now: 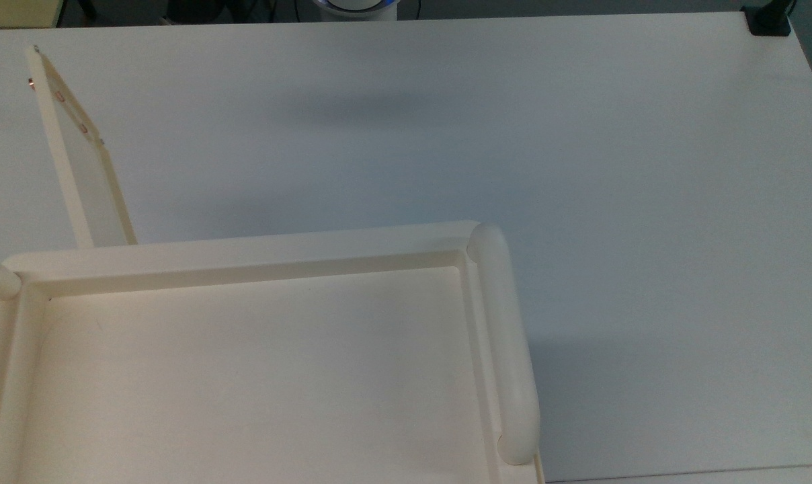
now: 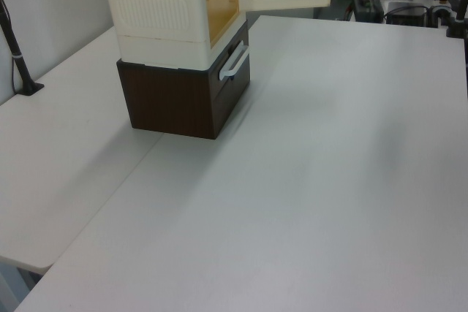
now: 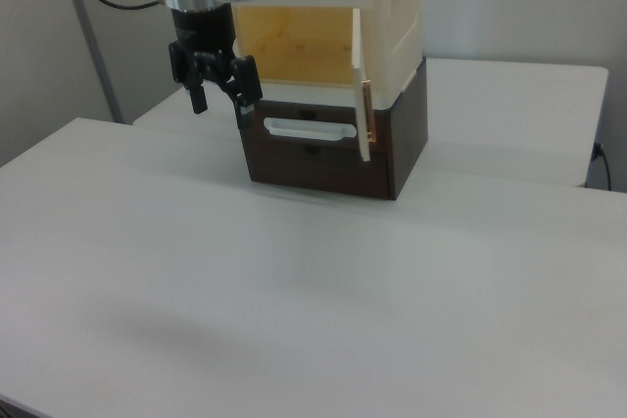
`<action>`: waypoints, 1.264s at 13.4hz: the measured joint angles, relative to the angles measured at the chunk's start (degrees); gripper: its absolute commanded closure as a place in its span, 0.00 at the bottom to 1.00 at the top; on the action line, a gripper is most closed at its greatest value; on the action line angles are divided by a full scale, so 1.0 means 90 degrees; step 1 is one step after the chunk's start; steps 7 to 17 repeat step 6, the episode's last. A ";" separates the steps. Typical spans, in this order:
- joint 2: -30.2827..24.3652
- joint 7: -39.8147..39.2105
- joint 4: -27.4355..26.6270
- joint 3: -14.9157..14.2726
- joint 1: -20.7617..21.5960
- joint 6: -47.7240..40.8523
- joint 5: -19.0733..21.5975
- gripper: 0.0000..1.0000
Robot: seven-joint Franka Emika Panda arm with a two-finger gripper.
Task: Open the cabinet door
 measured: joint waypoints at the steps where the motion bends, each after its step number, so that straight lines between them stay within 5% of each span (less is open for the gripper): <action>1: 0.0006 0.0240 -0.0035 0.0050 0.0001 0.0000 -0.0009 0.00; 3: 0.0006 0.0502 -0.0068 0.0152 -0.0099 0.0014 -0.0016 0.00; 6: 0.0000 0.0556 -0.0068 0.0728 -0.0710 0.0067 -0.0016 0.00; 17: 0.0000 0.0556 -0.0068 0.0728 -0.0710 0.0067 -0.0016 0.00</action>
